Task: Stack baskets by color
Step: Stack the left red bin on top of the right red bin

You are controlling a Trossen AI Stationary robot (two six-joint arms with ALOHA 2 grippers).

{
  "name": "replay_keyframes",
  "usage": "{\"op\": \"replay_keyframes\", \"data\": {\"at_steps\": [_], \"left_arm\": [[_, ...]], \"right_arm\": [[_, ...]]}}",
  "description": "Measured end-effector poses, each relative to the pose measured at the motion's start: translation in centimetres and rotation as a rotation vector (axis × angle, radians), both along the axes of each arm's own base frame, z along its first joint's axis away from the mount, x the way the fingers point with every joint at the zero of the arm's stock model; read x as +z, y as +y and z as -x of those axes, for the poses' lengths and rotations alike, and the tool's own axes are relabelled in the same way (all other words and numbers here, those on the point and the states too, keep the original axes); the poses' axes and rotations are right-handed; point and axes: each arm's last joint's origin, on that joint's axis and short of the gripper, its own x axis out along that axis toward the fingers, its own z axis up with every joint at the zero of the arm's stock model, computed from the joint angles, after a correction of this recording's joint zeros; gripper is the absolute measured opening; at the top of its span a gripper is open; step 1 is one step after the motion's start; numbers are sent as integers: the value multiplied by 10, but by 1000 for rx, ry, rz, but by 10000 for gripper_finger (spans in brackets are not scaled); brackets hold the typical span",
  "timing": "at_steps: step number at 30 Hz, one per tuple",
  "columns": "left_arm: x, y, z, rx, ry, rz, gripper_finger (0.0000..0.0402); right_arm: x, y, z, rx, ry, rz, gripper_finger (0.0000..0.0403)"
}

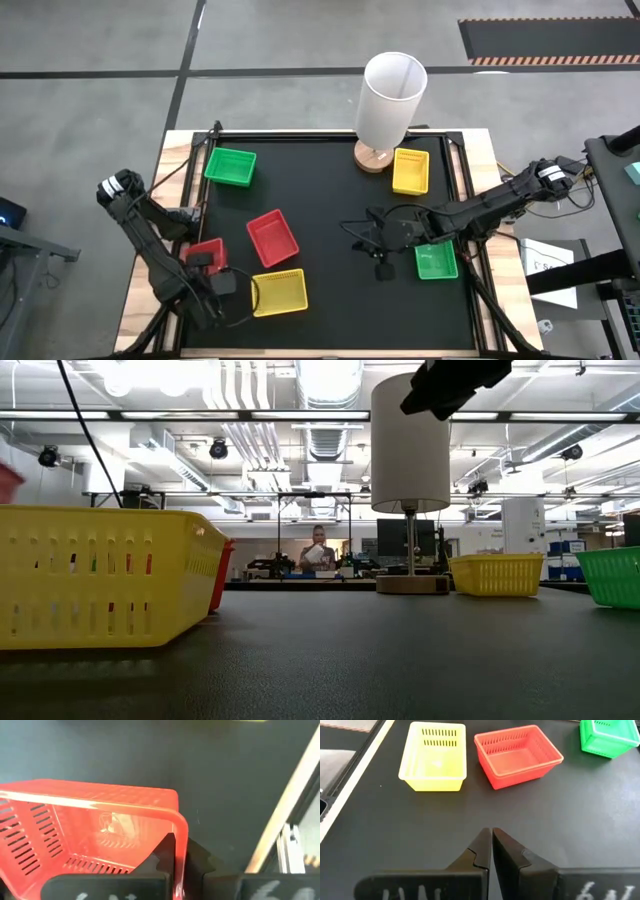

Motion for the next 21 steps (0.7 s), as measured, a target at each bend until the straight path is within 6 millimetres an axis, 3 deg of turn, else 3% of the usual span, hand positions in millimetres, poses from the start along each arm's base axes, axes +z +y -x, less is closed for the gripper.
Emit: {"op": "replay_keyframes", "data": {"at_steps": [5, 10, 21], "left_arm": [[11, 15, -22, 101, -104, -37, 0], [14, 39, -44, 253, -87, -33, 0], [37, 74, -75, 374, -163, -2, 0]], "right_arm": [[-3, 0, 1, 0, 11, 3, 8], [-4, -1, 2, 3, 23, 11, 8], [-8, -6, 5, -51, 54, 164, 8]]}}
